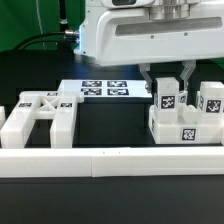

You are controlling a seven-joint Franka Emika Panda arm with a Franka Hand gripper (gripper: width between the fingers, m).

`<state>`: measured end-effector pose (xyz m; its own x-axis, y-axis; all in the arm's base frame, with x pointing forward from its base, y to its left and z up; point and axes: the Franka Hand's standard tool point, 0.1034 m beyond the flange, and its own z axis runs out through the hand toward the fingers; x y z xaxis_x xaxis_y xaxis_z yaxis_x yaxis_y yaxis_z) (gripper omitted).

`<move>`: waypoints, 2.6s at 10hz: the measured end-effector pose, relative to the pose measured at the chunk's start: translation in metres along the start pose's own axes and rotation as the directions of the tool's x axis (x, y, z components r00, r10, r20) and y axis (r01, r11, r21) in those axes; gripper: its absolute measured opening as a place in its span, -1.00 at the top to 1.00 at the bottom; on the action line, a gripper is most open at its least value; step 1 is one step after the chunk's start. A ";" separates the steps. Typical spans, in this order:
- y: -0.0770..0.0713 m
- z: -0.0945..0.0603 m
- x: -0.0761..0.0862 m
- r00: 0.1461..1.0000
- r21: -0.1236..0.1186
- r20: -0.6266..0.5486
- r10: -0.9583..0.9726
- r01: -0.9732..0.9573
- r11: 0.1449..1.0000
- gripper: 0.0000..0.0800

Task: Assemble chair

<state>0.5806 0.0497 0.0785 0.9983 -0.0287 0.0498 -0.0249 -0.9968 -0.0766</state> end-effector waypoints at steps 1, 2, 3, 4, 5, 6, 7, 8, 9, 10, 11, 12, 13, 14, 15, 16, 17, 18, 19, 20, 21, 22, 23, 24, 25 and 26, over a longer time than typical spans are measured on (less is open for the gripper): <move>0.000 0.000 0.000 1.000 0.000 0.000 0.001 -0.001 1.000 0.29; 0.000 0.000 0.000 0.999 0.000 0.000 0.034 -0.034 0.999 0.29; 0.000 0.000 0.000 0.999 0.001 0.000 0.040 -0.040 0.999 0.29; 0.000 -0.001 0.002 0.991 0.003 0.000 0.137 -0.137 0.991 0.29; 0.000 -0.001 0.002 0.959 0.007 0.001 0.283 -0.283 0.959 0.29; 0.000 0.000 0.001 0.915 0.010 0.005 0.403 -0.403 0.915 0.29; 0.000 0.001 0.000 0.861 0.008 0.008 0.508 -0.508 0.861 0.29; -0.002 0.001 -0.001 0.803 0.005 0.009 0.596 -0.596 0.803 0.29; -0.002 0.002 -0.001 0.731 0.011 0.005 0.682 -0.682 0.731 0.28; -0.002 0.002 0.000 0.666 0.027 0.000 0.746 -0.746 0.666 0.28; -0.002 0.002 0.000 0.594 0.028 0.004 0.804 -0.804 0.594 0.28; -0.002 0.002 0.000 0.506 0.026 0.007 0.862 -0.862 0.506 0.28; -0.002 0.002 0.000 0.454 0.021 0.013 0.891 -0.891 0.454 0.28; -0.003 0.003 0.000 0.409 0.021 0.016 0.913 -0.913 0.408 0.04; -0.003 0.003 0.000 0.375 0.019 0.017 0.927 -0.927 0.375 0.04; -0.003 0.003 0.000 0.417 0.020 0.016 0.909 -0.909 0.417 -0.30; -0.002 0.002 0.000 0.459 0.021 0.015 0.888 -0.888 0.459 -0.30; -0.003 0.002 0.000 0.486 0.019 0.016 0.874 -0.874 0.486 -0.57; -0.004 0.001 0.000 0.544 0.021 0.014 0.839 -0.839 0.543 -0.61; -0.005 0.001 0.001 0.635 0.021 0.009 0.772 -0.772 0.635 -0.61; -0.006 0.001 0.001 0.703 0.019 0.005 0.711 -0.711 0.703 -0.62; -0.006 0.001 0.001 0.769 0.020 0.003 0.639 -0.639 0.769 -0.62; -0.007 0.001 0.000 0.809 0.020 0.002 0.587 -0.587 0.809 -0.62; -0.009 0.002 -0.001 0.848 0.019 0.002 0.530 -0.530 0.848 -0.62; -0.010 0.002 -0.002 0.896 0.016 0.001 0.444 -0.444 0.896 -0.62; -0.011 0.003 -0.002 0.929 0.009 -0.001 0.371 -0.371 0.929 -0.62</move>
Offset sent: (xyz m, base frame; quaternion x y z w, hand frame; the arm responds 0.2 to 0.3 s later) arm 0.0116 -0.0024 0.0060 0.0033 -0.0064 0.1445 0.9895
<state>0.5786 0.0606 0.0766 0.9180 -0.3961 0.0185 -0.3926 -0.9145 -0.0981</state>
